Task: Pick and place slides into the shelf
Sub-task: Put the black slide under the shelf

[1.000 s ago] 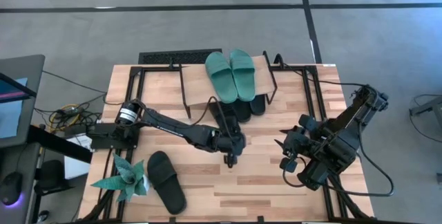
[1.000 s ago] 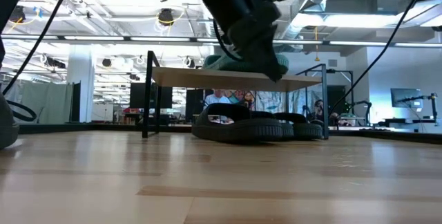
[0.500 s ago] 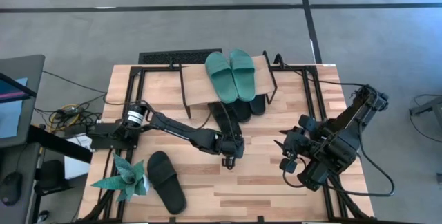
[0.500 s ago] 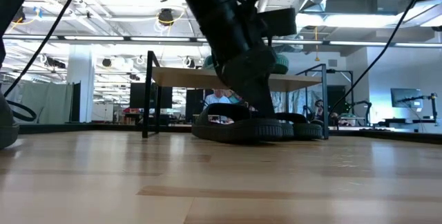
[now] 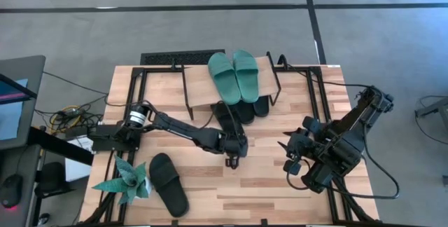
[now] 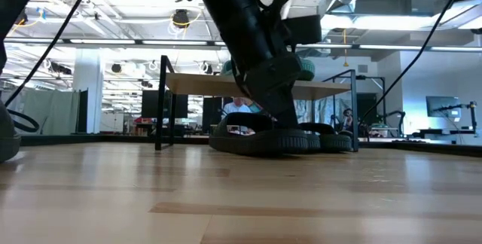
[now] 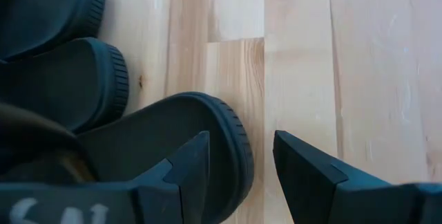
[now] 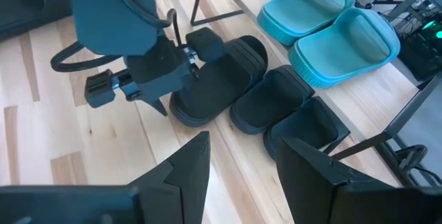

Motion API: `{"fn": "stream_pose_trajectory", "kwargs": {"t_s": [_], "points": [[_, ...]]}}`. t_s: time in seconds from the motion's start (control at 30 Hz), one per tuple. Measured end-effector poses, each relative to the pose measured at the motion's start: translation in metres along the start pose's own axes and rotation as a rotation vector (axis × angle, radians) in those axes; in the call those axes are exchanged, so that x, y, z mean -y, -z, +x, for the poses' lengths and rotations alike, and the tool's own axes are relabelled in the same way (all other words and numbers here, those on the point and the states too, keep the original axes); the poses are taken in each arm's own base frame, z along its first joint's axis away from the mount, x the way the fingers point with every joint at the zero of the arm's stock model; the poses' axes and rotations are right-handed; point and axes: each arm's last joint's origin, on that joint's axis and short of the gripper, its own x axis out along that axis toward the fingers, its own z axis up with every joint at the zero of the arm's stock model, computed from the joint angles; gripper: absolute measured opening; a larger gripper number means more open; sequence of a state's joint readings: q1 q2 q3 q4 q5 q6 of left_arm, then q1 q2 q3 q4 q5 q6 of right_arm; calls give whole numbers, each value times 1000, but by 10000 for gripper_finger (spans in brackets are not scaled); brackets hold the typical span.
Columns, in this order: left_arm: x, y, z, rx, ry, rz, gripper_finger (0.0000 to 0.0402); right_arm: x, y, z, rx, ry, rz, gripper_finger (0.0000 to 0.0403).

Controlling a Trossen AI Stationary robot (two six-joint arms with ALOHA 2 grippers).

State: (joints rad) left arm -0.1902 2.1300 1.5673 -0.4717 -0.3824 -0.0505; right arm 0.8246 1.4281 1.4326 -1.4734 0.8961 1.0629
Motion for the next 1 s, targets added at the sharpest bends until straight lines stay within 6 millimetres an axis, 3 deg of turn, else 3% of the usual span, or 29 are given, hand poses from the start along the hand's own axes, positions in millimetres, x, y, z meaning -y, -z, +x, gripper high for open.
{"fn": "stream_pose_trajectory", "kwargs": {"t_s": [0.57, 1.0], "points": [[-13, 1, 5, -19, -25, -34, 151, 1, 0, 0, 0, 5, -3, 154], [-2, 11, 23, -60, -4, -45, 149, 1, 1, 0, -3, 10, -10, 154]]}}
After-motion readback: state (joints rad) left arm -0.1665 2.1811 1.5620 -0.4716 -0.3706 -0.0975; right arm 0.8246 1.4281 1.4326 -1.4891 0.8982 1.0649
